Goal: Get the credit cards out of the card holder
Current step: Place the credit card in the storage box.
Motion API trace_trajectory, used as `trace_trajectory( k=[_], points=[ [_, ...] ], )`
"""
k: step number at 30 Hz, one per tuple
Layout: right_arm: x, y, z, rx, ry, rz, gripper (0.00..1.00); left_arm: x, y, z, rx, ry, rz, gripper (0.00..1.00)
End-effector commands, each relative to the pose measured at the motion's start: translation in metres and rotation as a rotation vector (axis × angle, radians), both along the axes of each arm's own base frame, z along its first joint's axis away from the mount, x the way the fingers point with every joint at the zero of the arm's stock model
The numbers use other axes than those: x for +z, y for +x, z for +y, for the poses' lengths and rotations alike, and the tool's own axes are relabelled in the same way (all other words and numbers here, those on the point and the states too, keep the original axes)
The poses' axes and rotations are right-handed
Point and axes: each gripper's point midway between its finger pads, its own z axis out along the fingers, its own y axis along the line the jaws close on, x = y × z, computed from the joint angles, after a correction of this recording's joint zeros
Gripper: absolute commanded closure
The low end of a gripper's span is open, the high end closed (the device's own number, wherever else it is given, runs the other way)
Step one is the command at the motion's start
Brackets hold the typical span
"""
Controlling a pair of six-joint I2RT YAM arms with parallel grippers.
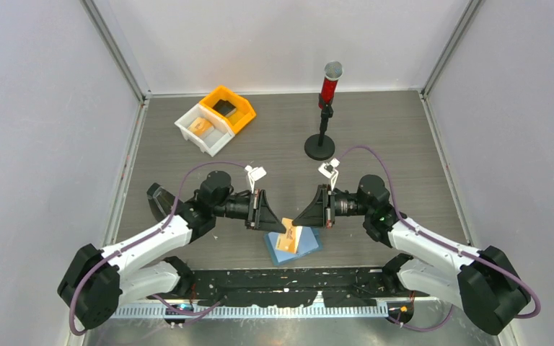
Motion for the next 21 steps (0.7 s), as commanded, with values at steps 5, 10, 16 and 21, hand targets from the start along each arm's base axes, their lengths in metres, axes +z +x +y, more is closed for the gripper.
trace_trajectory(
  k=[5, 10, 16, 21],
  points=[
    [0.055, 0.013, -0.001, -0.134, 0.165, -0.044, 0.95, 0.041, 0.036, 0.016, 0.209, -0.046, -0.124, 0.42],
    [0.093, 0.03, -0.009, -0.279, 0.276, -0.03, 0.95, 0.064, 0.04, 0.026, 0.269, -0.097, -0.183, 0.36],
    [0.116, 0.052, -0.018, -0.429, 0.367, 0.033, 0.95, 0.079, 0.039, 0.031, 0.314, -0.17, -0.213, 0.35],
    [0.108, 0.067, -0.029, -0.544, 0.41, 0.12, 0.95, 0.08, 0.042, 0.03, 0.336, -0.211, -0.189, 0.36]
  ],
)
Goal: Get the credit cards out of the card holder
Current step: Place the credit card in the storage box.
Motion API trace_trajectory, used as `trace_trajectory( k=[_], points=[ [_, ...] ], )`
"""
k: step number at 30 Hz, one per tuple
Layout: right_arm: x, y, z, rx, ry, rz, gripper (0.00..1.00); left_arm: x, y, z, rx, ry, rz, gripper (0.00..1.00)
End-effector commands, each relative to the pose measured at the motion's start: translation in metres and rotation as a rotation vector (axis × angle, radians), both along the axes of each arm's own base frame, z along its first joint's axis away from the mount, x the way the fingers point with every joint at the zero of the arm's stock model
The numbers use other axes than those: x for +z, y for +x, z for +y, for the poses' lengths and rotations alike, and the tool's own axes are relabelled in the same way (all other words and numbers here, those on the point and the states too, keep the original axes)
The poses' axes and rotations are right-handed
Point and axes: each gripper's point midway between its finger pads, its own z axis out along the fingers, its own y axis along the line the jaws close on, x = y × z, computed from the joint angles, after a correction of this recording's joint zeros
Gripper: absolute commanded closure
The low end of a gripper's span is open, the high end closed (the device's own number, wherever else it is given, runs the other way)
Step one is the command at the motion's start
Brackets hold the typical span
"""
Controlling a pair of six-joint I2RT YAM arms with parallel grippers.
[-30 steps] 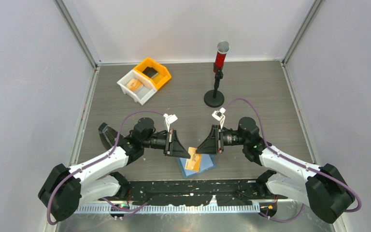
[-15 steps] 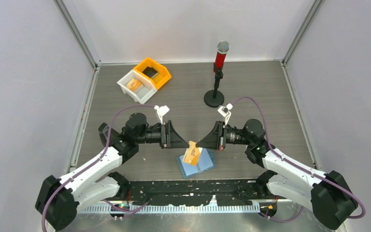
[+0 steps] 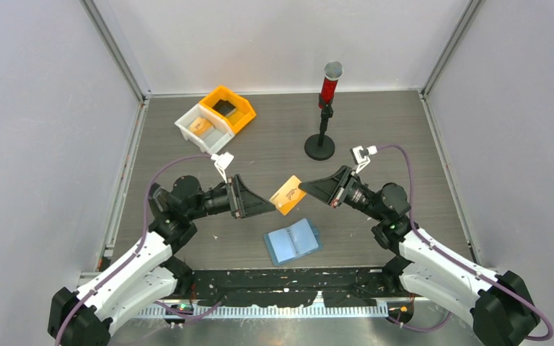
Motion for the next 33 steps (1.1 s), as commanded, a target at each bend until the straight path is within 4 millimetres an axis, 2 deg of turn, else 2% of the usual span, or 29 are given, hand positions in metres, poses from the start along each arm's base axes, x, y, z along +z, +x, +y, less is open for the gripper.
trace_trajectory(
  k=[1, 7, 14, 20, 28, 30, 33],
  points=[
    [0.018, 0.018, -0.016, -0.141, 0.126, 0.045, 0.95, 0.011, 0.007, -0.003, 0.023, -0.062, -0.008, 0.37],
    [0.003, 0.024, -0.022, -0.183, 0.15, 0.117, 0.95, 0.015, 0.017, -0.014, 0.011, -0.094, 0.014, 0.45],
    [-0.01, 0.026, -0.028, -0.211, 0.169, 0.173, 0.95, 0.013, 0.029, -0.025, 0.029, -0.097, 0.035, 0.44],
    [-0.018, 0.027, -0.03, -0.22, 0.182, 0.212, 0.95, 0.011, 0.036, -0.033, 0.029, -0.106, 0.08, 0.53],
    [-0.037, 0.024, -0.034, -0.218, 0.202, 0.279, 0.95, 0.012, 0.041, -0.04, 0.035, -0.137, 0.123, 0.93],
    [-0.04, 0.023, -0.035, -0.225, 0.199, 0.283, 0.94, 0.01, 0.043, -0.04, 0.047, -0.133, 0.137, 0.99],
    [-0.049, 0.022, -0.035, -0.228, 0.159, 0.298, 0.89, 0.004, 0.045, -0.038, 0.067, -0.12, 0.154, 1.0]
  ],
)
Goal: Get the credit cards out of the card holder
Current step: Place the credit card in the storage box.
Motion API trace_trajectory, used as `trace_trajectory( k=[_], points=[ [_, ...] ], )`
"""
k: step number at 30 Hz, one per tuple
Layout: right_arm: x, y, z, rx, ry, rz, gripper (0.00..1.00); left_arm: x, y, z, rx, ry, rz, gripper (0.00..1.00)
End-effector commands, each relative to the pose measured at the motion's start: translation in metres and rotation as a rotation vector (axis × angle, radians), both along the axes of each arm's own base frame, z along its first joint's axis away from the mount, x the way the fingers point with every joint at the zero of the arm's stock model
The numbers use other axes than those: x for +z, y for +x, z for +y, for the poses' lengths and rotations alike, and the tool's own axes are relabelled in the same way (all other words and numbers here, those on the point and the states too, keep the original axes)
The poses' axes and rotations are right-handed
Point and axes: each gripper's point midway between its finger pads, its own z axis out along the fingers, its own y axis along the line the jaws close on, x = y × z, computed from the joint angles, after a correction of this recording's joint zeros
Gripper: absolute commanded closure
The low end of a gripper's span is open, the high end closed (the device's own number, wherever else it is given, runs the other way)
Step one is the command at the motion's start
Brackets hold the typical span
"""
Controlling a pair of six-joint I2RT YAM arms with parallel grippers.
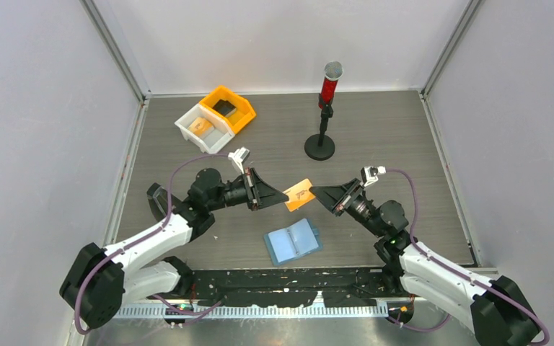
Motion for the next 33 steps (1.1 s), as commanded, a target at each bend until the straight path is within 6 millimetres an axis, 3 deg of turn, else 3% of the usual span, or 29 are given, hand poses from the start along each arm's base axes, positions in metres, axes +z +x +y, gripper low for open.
trace_trajectory(
  k=[1, 6, 7, 8, 9, 16, 23, 26, 33],
  points=[
    [0.008, -0.003, -0.003, -0.011, 0.011, -0.032, 0.84, 0.023, 0.008, -0.001, 0.041, -0.051, -0.05, 1.0],
    [0.006, -0.013, -0.003, 0.018, -0.045, -0.068, 0.59, 0.017, 0.012, 0.005, 0.068, 0.044, -0.073, 1.0],
    [-0.005, -0.013, -0.002, 0.021, -0.101, -0.059, 0.5, 0.017, 0.014, 0.008, 0.079, 0.071, -0.078, 1.0],
    [0.0, -0.016, -0.002, 0.032, -0.117, -0.081, 0.46, 0.019, 0.016, 0.011, 0.087, 0.095, -0.089, 1.0],
    [-0.012, -0.016, -0.001, 0.037, -0.181, -0.075, 0.39, 0.02, 0.018, 0.014, 0.095, 0.122, -0.096, 1.0],
    [-0.011, -0.034, -0.002, 0.092, -0.246, -0.158, 0.0, 0.028, 0.044, 0.052, 0.164, 0.29, -0.114, 1.0],
    [-0.006, -0.043, 0.007, 0.195, -0.355, -0.232, 0.05, 0.051, 0.087, 0.111, 0.262, 0.444, -0.11, 1.0],
    [-0.006, -0.044, 0.01, 0.221, -0.382, -0.251, 0.05, 0.044, 0.11, 0.143, 0.329, 0.537, -0.053, 1.0],
    [-0.013, -0.04, 0.017, 0.266, -0.436, -0.23, 0.04, 0.033, 0.155, 0.19, 0.346, 0.581, 0.078, 1.0]
  ],
)
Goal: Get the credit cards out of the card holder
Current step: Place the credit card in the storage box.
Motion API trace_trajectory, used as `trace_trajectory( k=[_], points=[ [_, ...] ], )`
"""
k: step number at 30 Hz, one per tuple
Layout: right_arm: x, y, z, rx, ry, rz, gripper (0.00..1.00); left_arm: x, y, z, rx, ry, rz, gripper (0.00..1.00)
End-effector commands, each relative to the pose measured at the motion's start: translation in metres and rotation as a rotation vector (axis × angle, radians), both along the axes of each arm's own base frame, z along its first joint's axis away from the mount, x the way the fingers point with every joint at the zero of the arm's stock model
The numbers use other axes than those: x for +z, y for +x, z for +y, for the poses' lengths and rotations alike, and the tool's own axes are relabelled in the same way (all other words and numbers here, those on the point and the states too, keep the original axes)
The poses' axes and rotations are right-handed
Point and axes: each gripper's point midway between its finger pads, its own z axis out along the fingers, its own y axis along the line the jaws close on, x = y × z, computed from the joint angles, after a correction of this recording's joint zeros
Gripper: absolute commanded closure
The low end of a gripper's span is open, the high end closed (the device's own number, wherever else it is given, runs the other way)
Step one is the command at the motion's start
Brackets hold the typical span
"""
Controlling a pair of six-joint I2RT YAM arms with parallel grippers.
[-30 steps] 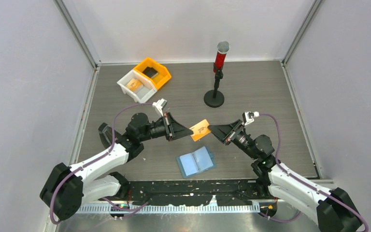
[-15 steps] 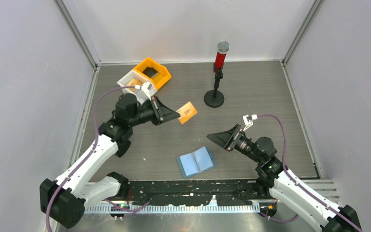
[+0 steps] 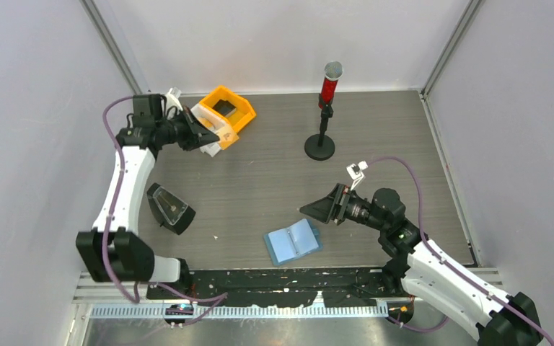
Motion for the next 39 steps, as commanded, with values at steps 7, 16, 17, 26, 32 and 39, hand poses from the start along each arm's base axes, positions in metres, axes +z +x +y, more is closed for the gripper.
trace_trajectory(
  k=[7, 16, 17, 26, 32, 39],
  points=[
    [0.013, 0.0, 0.01, 0.071, -0.028, -0.059, 0.04, -0.017, 0.04, 0.045, -0.014, 0.12, 0.153, 1.0],
    [0.01, 0.006, 0.009, 0.065, -0.101, -0.07, 0.04, -0.021, 0.08, 0.082, 0.061, 0.056, 0.168, 1.0],
    [0.011, 0.006, 0.009, 0.068, -0.1, -0.072, 0.04, -0.022, 0.083, 0.088, 0.073, 0.062, 0.171, 1.0],
    [0.001, 0.007, 0.004, 0.049, -0.153, -0.049, 0.04, -0.036, 0.11, 0.117, 0.109, 0.08, 0.205, 1.0],
    [0.007, 0.014, 0.009, 0.04, -0.147, -0.044, 0.04, -0.056, 0.126, 0.128, 0.14, 0.111, 0.246, 1.0],
    [0.009, 0.018, 0.009, 0.029, -0.15, -0.046, 0.03, -0.073, 0.154, 0.134, 0.175, 0.081, 0.254, 1.0]
  ],
)
